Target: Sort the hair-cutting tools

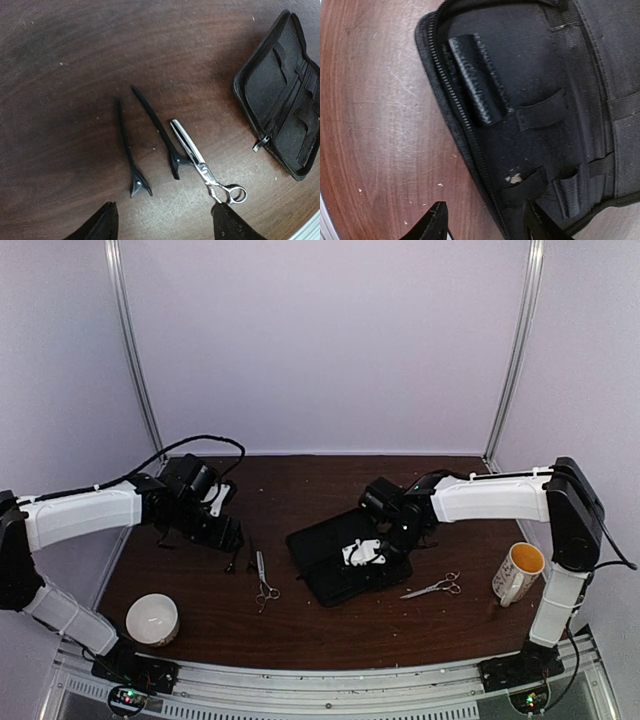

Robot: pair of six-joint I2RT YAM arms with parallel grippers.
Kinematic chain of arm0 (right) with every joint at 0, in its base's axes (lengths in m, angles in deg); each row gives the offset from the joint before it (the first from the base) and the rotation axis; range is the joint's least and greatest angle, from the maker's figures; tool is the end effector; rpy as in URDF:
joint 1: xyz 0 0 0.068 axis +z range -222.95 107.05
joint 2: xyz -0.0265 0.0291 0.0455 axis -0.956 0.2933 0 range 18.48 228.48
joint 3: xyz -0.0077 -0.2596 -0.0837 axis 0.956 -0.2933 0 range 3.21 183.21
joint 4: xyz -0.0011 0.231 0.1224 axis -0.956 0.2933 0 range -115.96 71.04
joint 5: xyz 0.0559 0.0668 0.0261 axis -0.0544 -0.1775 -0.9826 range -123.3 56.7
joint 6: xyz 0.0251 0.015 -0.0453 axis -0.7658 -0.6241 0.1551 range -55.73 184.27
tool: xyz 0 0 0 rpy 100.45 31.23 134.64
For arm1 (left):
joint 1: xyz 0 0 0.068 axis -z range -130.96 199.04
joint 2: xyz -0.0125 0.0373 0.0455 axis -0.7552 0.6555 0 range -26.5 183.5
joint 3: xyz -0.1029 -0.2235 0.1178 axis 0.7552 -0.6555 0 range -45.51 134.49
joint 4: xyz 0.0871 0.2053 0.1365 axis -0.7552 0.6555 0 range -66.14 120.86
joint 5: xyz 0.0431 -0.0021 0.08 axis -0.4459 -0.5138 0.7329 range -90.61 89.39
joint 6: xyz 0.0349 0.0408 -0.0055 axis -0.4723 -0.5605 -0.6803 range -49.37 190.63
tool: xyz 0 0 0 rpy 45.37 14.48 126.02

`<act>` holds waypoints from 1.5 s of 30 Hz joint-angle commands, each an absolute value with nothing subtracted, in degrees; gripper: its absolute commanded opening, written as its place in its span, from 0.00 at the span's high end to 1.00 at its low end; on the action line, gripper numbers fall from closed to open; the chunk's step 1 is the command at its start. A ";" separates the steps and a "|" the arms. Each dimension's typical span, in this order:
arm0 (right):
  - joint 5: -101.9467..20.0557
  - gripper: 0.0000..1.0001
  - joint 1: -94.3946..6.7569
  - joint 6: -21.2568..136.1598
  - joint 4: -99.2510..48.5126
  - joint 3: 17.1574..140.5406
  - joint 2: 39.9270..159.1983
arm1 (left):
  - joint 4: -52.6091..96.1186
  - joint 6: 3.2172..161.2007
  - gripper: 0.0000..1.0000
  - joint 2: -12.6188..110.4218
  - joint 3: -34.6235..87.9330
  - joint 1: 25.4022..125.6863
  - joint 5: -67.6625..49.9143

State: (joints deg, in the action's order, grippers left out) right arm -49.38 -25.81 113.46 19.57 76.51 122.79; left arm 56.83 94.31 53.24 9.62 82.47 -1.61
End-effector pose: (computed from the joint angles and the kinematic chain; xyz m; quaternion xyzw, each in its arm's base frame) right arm 0.2318 0.2643 0.1893 -0.7436 0.6437 0.1368 0.1185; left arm 0.2328 -0.1545 0.2332 0.0840 0.9565 -0.1408 0.2412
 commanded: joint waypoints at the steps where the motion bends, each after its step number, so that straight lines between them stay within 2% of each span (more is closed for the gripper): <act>1: -46.62 0.48 -25.54 113.32 14.33 76.39 123.55 | 58.81 99.11 0.31 54.31 10.67 85.45 -1.52; 7: -42.68 0.51 -23.40 113.57 11.63 74.78 125.28 | 57.36 101.95 0.31 55.74 8.01 86.40 -4.39; 16: -44.11 0.79 -20.45 111.13 10.26 70.23 122.35 | 60.36 103.23 0.35 56.38 7.92 89.47 -5.09; 25: -46.17 0.94 -16.83 108.10 12.32 67.96 120.26 | 58.80 104.54 0.36 56.33 4.96 91.15 -6.34; 28: -46.83 0.83 -16.60 107.31 11.87 67.97 119.63 | 58.79 104.93 0.41 57.10 4.67 91.78 -7.19; 31: -46.83 0.77 -17.03 106.80 12.65 69.14 118.53 | 58.74 105.69 0.47 58.52 5.13 92.61 -8.47; 33: -48.18 0.75 -17.97 106.30 14.04 69.91 116.73 | 58.78 106.37 0.49 59.97 5.92 93.70 -9.08; 37: -51.01 0.64 -20.64 104.93 14.49 69.46 111.35 | 59.11 107.88 0.50 63.86 7.86 95.86 -9.01; 45: -54.26 0.60 -26.06 102.66 12.91 67.54 104.97 | 59.26 111.28 0.59 70.76 11.91 98.79 -8.58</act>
